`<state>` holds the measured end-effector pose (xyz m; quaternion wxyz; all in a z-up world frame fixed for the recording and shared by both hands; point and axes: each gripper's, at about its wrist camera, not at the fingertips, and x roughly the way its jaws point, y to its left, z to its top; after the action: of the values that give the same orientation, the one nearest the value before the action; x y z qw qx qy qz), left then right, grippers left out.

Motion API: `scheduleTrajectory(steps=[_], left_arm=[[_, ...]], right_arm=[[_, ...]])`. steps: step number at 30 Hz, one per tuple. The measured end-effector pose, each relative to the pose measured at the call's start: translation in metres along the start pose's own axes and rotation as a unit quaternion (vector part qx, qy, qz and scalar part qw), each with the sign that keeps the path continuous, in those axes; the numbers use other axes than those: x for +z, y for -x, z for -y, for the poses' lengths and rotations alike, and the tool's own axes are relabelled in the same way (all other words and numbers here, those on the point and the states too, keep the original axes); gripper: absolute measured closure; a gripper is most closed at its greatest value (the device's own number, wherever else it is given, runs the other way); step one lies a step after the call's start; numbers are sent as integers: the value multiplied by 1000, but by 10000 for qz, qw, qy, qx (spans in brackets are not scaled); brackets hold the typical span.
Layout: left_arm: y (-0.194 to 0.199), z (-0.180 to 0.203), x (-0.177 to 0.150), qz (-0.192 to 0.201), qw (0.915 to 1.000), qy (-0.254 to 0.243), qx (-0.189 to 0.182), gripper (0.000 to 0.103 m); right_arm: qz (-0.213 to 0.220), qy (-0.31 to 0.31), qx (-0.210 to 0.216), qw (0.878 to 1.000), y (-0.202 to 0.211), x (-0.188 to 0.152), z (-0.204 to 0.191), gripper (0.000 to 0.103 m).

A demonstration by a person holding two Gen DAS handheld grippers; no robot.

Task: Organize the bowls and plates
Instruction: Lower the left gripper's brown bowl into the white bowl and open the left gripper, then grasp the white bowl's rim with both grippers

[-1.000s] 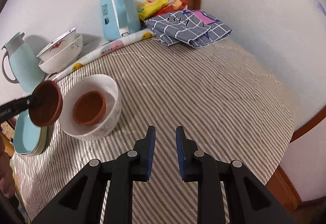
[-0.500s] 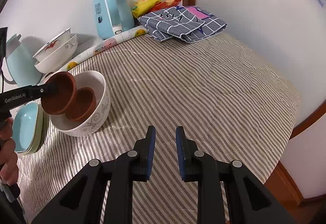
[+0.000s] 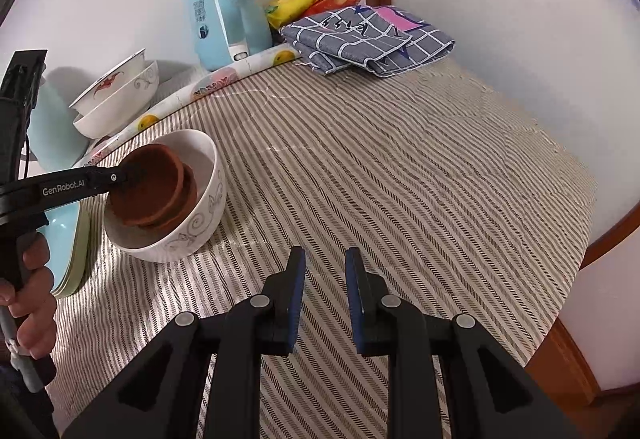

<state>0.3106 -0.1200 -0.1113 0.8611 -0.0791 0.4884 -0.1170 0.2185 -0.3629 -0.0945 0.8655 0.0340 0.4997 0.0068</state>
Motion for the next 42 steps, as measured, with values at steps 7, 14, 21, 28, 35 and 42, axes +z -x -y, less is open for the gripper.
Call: scheduleTrajectory(steps=[7, 14, 21, 28, 35, 42], left_arm=[[-4, -3, 1, -88, 9999, 53, -45, 93], [-7, -4, 1, -130, 9998, 90, -119, 92], [-7, -3, 0, -160, 9998, 48, -120, 92], [5, 1, -1, -61, 9999, -73, -72, 82], [25, 0, -1, 134, 9998, -169, 24, 75], [36, -15, -5, 164, 9995, -19, 265, 65]], right_arm=[[-64, -3, 7, 10000, -5, -3, -4, 83], [-89, 18, 7, 10000, -6, -4, -5, 83], [-119, 8, 16, 9999, -6, -6, -5, 83], [-129, 35, 27, 9999, -4, -7, -6, 82], [-75, 45, 109, 9999, 2, -7, -13, 82], [62, 96, 176, 9998, 9, 1, -22, 73]])
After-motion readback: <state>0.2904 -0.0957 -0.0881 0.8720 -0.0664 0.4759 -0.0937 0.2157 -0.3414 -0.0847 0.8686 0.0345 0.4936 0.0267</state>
